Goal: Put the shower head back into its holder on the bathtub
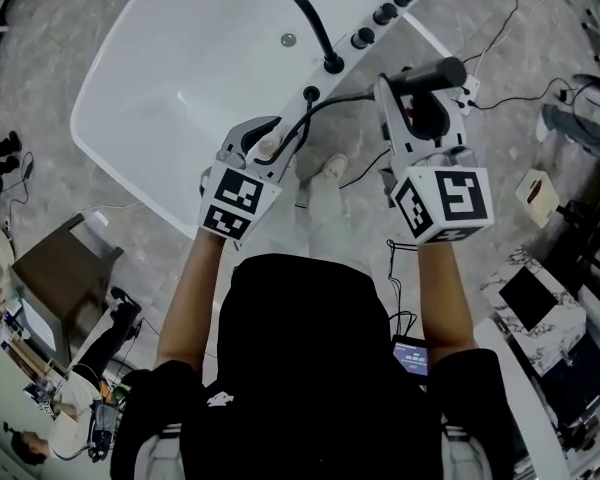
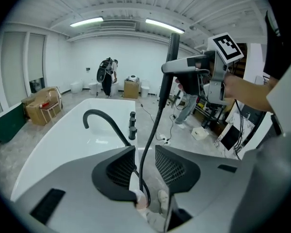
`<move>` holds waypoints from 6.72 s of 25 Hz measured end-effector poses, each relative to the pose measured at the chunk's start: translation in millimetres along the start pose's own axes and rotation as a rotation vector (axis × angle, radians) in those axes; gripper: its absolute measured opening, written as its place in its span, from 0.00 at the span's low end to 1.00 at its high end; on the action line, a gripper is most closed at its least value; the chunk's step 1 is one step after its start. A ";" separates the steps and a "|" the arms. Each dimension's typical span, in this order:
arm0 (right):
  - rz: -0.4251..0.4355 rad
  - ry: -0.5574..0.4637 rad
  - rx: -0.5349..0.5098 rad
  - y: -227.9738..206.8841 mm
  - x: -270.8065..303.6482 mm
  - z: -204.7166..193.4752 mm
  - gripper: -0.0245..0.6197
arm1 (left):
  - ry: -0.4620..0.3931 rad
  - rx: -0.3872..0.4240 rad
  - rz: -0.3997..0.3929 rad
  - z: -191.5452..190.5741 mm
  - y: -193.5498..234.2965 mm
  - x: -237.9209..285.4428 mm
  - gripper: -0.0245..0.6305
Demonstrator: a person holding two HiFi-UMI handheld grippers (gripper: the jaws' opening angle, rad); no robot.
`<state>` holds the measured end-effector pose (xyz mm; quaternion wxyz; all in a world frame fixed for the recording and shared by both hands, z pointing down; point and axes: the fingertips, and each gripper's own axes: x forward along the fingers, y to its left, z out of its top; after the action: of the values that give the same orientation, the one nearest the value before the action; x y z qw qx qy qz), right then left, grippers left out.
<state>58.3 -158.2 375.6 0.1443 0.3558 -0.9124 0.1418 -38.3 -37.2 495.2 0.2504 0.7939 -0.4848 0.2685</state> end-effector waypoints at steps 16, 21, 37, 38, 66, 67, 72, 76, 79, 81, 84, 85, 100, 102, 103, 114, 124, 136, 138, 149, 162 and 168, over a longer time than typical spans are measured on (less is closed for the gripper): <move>-0.018 0.046 0.064 -17.1 33.1 -36.3 0.26 | 0.199 0.225 -0.233 -19.9 22.7 64.8 0.25; -0.017 0.048 0.075 -18.6 38.1 -45.5 0.26 | 0.277 0.262 -0.324 -40.3 21.7 84.8 0.25; -0.027 0.092 0.147 -30.3 54.0 -85.2 0.26 | 0.334 0.210 -0.370 -73.5 43.6 158.0 0.28; -0.030 0.095 0.153 -31.7 55.8 -89.6 0.26 | 0.330 0.197 -0.375 -76.5 45.2 165.7 0.29; -0.027 0.083 0.268 -30.5 53.5 -97.0 0.26 | 0.398 0.106 -0.331 -121.4 60.8 231.2 0.29; -0.024 0.079 0.273 -29.5 52.6 -94.8 0.26 | 0.400 0.106 -0.324 -121.5 62.3 231.6 0.29; -0.028 0.074 0.281 -29.4 51.3 -95.4 0.26 | 0.407 0.103 -0.304 -125.4 67.7 235.8 0.25; -0.040 0.075 0.287 -32.9 52.6 -102.0 0.26 | 0.406 0.116 -0.276 -128.8 72.7 239.2 0.16; -0.040 0.073 0.290 -30.8 50.0 -97.4 0.26 | 0.407 0.121 -0.269 -125.6 74.4 232.4 0.16; -0.039 0.071 0.293 -30.5 48.0 -94.4 0.26 | 0.411 0.129 -0.270 -123.8 73.5 228.5 0.16; -0.041 0.066 0.299 -33.0 49.0 -94.1 0.26 | 0.414 0.131 -0.271 -122.8 74.4 228.0 0.15; -0.043 0.066 0.301 -34.0 49.9 -95.4 0.26 | 0.413 0.131 -0.271 -123.6 75.3 229.1 0.15; -0.067 0.068 0.285 -37.7 52.2 -104.5 0.26 | 0.405 0.094 -0.248 -122.6 84.1 224.5 0.15; -0.070 0.072 0.280 -38.1 53.1 -107.7 0.26 | 0.402 0.089 -0.247 -122.4 85.6 224.8 0.15; -0.071 0.074 0.277 -38.0 53.5 -109.6 0.26 | 0.401 0.085 -0.249 -123.0 85.4 225.1 0.15; -0.082 0.075 0.278 -39.7 56.7 -116.6 0.26 | 0.382 0.065 -0.222 -118.0 95.9 222.8 0.15; -0.079 0.061 0.268 -35.3 36.1 -99.0 0.26 | 0.355 0.042 -0.190 -91.9 91.6 190.1 0.15; -0.069 0.011 0.196 -28.7 -3.3 -38.0 0.26 | 0.280 0.036 -0.122 -31.1 76.9 136.8 0.15; -0.075 -0.001 0.191 -28.8 -9.8 -27.8 0.26 | 0.261 0.030 -0.114 -19.5 74.0 127.5 0.15; -0.073 -0.068 0.114 -23.3 -35.3 32.7 0.26 | 0.140 0.018 -0.081 44.2 65.8 71.9 0.15; -0.074 -0.190 0.075 -17.9 -74.6 112.2 0.26 | 0.018 0.035 -0.091 110.7 40.8 16.8 0.15; -0.075 -0.262 0.050 -11.9 -91.6 146.5 0.26 | -0.036 0.070 -0.093 135.3 26.5 -4.2 0.15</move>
<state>107.4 -163.8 209.6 0.0203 0.4083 -0.9058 0.1112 -39.0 -134.2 397.1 0.2258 0.8284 -0.4422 0.2592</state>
